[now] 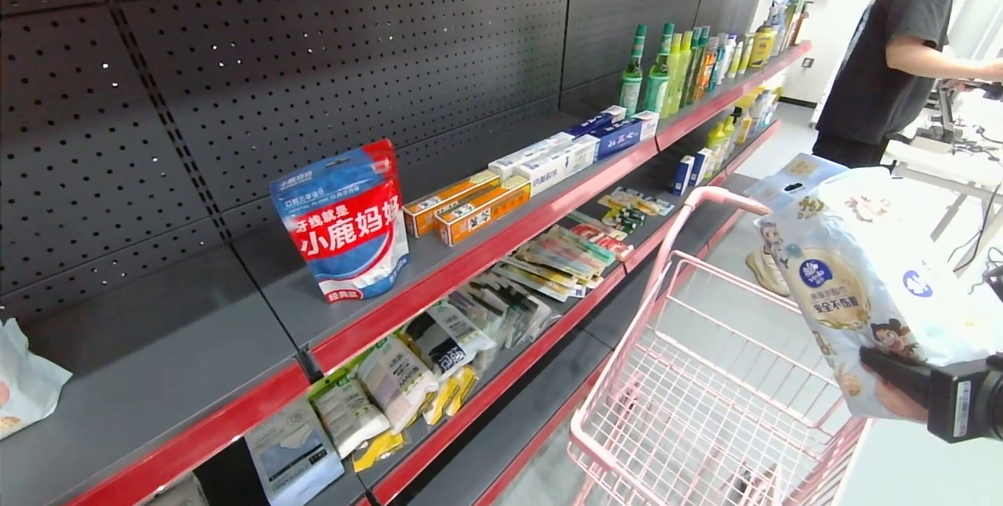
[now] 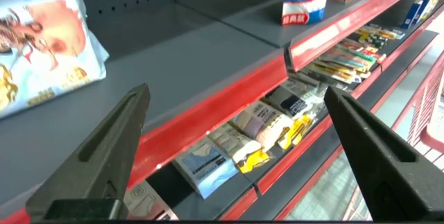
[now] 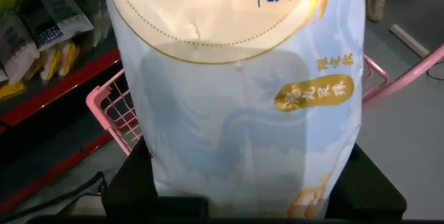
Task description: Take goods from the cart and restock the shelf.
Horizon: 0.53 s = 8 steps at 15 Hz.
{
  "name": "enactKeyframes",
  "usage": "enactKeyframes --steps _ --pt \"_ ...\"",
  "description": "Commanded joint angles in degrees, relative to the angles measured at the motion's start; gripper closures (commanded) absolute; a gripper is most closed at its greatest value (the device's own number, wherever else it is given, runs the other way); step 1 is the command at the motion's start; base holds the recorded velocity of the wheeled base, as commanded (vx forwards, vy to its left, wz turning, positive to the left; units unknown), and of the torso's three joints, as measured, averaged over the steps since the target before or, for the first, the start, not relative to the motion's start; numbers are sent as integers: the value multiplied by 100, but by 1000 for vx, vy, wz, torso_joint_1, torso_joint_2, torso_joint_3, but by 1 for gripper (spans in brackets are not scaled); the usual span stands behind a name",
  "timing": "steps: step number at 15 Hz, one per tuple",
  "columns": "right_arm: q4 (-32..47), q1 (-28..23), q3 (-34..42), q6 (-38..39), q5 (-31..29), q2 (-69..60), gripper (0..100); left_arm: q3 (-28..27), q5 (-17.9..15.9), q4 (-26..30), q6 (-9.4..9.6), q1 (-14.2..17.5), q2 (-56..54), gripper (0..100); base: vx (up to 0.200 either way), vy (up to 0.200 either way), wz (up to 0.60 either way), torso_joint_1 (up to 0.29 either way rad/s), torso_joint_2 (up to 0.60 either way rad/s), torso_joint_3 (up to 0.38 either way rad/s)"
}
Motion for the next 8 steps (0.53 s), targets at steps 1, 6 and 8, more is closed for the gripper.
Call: enactKeyframes --steps 1,6,8 --pt "-6 -5 3 1 5 -13 100 0 2 -2 -1 5 2 0 0 0 0 163 -364 -198" --pt "-6 -5 -6 -8 5 75 100 0 2 -2 -1 5 2 0 0 0 0 168 -354 -189" --pt "-6 -5 -15 -8 5 84 100 0 2 -2 -1 -4 2 0 0 0 0 164 -356 -198"
